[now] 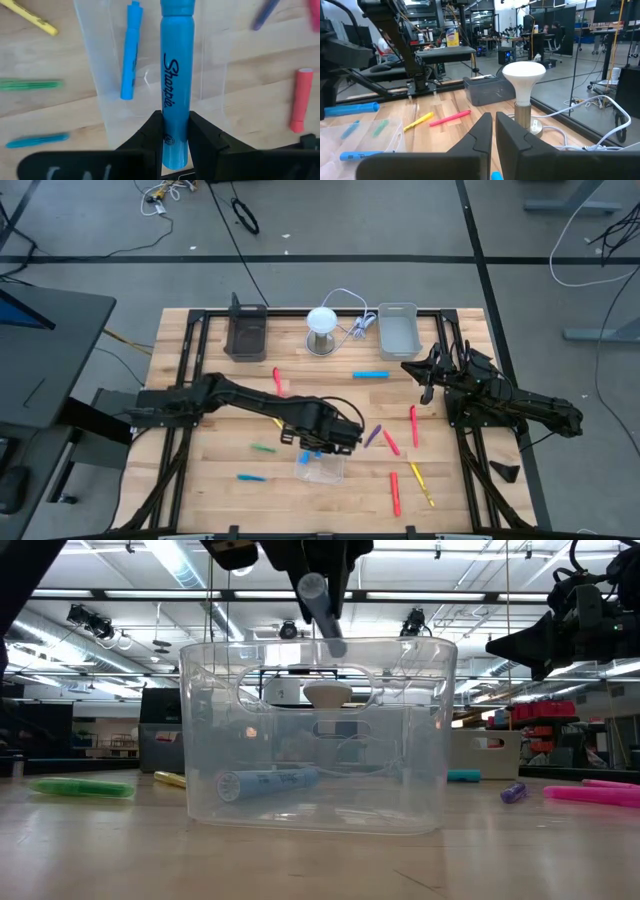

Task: Pick & Place Markers
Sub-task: Put the bottom blue highlighter into the transparent bin

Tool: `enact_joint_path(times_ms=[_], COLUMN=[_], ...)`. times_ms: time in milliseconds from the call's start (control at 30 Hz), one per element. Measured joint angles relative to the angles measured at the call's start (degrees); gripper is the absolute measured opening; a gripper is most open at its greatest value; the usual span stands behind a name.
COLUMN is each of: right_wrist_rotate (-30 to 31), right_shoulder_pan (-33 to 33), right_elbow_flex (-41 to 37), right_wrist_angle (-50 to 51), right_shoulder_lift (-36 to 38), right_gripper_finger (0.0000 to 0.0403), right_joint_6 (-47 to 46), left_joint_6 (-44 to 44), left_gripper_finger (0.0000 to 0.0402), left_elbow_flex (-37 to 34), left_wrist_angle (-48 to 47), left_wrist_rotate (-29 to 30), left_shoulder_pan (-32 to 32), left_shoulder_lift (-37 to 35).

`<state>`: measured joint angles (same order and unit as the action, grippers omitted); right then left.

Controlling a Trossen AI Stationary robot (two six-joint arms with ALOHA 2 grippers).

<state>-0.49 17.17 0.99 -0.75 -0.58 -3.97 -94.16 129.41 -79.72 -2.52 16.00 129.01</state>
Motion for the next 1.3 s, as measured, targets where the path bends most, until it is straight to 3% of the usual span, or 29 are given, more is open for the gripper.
enact_joint_path(times_ms=[1300], right_wrist_rotate=[0.0], right_shoulder_pan=[0.0], right_elbow_flex=[0.0], right_wrist_angle=[0.0], right_shoulder_lift=[0.0], right_gripper_finger=[0.0029], right_joint_6=[0.0], left_joint_6=[2.5], left_gripper_finger=[0.0069], left_elbow_flex=[-0.4], left_wrist_angle=[6.3], left_wrist_rotate=[0.9], left_shoulder_pan=[0.5], left_shoulder_lift=[10.5])
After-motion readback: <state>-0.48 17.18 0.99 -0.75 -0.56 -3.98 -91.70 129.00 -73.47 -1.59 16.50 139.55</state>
